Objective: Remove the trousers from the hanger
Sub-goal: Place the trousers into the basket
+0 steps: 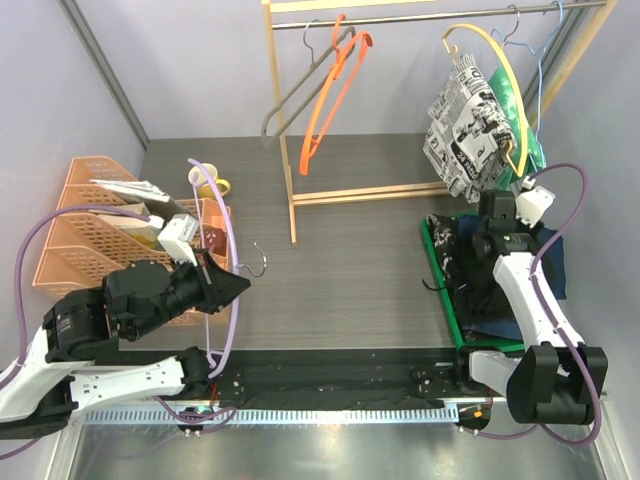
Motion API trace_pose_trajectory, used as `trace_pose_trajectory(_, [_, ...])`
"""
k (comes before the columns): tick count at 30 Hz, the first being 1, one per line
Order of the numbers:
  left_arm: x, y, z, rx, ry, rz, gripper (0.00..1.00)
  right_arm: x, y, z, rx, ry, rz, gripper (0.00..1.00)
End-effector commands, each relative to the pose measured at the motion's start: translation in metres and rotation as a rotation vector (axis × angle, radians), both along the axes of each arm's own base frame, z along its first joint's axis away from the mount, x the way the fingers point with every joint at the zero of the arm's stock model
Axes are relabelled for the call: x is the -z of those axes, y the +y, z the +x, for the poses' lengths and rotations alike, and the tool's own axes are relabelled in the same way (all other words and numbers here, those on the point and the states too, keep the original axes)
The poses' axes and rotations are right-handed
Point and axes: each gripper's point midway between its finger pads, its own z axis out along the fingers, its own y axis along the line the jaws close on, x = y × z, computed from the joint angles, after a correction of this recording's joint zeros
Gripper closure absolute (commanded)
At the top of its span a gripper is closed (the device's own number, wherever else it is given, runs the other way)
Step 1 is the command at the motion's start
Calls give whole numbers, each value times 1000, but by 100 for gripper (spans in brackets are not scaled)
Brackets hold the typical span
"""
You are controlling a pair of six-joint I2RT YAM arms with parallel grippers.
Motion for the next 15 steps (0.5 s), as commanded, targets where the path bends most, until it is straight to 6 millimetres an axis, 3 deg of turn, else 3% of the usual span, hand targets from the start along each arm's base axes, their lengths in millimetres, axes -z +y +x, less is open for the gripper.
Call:
trace_pose_trajectory(1, [-15,-10,1,27,-41,-57,100,-44,1,-4,22,-105,31,37])
trace_pose_trajectory(3, [-15,-12,0,41,-45,-54,100,-61,2,-8,24,-134,37,31])
trace_pose_trajectory(7, [-13,-15,-4,76,-49,-49,100,-87,1,-37,47,-144,39,17])
trace_pose_trajectory(15, [-23,-18,-12,135,-72,-86,100,-128,13,-71,-18,-180,71,12])
